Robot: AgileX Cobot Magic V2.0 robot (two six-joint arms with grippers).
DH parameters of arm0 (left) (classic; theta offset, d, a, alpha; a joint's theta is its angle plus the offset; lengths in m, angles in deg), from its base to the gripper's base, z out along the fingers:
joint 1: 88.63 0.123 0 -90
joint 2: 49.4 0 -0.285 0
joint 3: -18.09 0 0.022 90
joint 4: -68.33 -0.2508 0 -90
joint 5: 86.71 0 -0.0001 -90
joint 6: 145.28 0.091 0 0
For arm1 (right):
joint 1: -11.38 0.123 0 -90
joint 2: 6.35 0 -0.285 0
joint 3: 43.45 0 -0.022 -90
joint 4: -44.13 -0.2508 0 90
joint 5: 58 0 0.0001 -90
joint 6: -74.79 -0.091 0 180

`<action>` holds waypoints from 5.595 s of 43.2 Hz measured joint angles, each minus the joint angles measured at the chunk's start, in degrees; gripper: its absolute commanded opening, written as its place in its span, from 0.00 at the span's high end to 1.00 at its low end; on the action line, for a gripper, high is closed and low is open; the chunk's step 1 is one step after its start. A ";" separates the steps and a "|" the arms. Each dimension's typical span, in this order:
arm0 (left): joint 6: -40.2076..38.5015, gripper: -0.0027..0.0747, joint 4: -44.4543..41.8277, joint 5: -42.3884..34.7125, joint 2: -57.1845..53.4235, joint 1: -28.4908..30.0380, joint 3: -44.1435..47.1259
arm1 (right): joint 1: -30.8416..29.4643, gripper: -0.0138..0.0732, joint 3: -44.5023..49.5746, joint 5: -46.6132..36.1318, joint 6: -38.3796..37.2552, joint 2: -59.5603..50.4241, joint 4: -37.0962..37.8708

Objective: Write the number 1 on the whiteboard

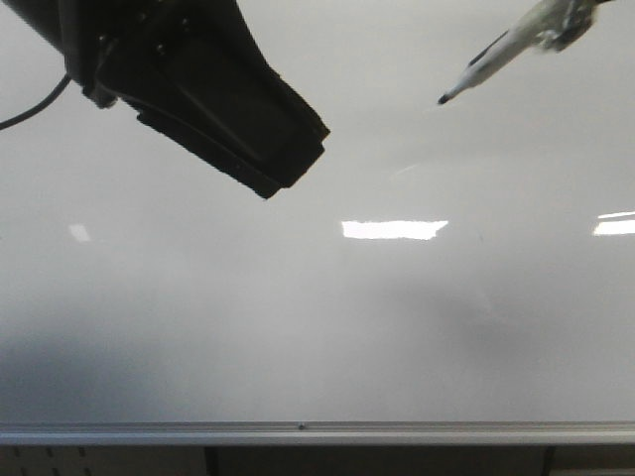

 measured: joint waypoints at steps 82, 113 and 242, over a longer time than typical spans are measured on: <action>-34.35 0.99 -21.58 -47.48 -42.46 25.19 32.09 | 4.30 0.91 -3.50 -23.95 7.08 15.63 -0.91; -34.38 0.99 -21.58 -47.48 -42.46 25.19 32.09 | 4.30 0.91 -3.59 -24.98 7.40 18.73 -1.00; -21.08 0.99 -14.86 -25.08 -14.47 -20.85 8.78 | 20.47 0.80 -9.49 19.69 5.60 8.87 -0.25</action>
